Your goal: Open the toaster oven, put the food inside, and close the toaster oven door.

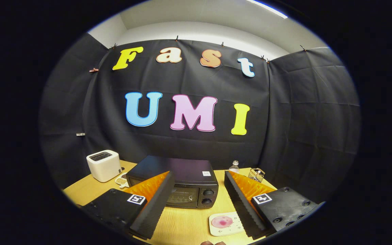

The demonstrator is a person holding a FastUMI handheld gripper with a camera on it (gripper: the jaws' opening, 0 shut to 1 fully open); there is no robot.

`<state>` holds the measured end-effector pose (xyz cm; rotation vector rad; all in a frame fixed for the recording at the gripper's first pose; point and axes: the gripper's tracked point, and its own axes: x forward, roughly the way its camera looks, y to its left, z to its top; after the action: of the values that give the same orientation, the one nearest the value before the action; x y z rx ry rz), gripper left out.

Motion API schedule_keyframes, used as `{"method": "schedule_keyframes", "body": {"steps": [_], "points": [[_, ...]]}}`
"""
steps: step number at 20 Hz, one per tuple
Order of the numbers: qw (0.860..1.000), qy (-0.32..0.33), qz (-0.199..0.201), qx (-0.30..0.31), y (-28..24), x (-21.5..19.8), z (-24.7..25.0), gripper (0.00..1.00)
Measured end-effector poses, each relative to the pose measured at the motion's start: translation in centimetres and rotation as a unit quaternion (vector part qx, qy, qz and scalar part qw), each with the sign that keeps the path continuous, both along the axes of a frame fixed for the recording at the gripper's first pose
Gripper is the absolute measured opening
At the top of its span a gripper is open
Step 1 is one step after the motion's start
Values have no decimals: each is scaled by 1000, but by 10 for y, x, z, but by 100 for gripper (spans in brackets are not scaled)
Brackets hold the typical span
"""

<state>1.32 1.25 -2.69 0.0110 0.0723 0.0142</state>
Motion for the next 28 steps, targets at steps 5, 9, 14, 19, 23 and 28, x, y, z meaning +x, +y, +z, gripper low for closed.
{"method": "schedule_keyframes", "body": {"steps": [5,9,14,19,23,28], "points": [[999,36,13,17,26,36,-26,97],[997,67,22,29,60,68,-55,98],[995,95,31,24,95,101,-87,98],[991,129,29,38,118,121,-121,98],[987,154,20,29,121,128,-145,98],[985,167,27,26,125,128,-147,95]]}}
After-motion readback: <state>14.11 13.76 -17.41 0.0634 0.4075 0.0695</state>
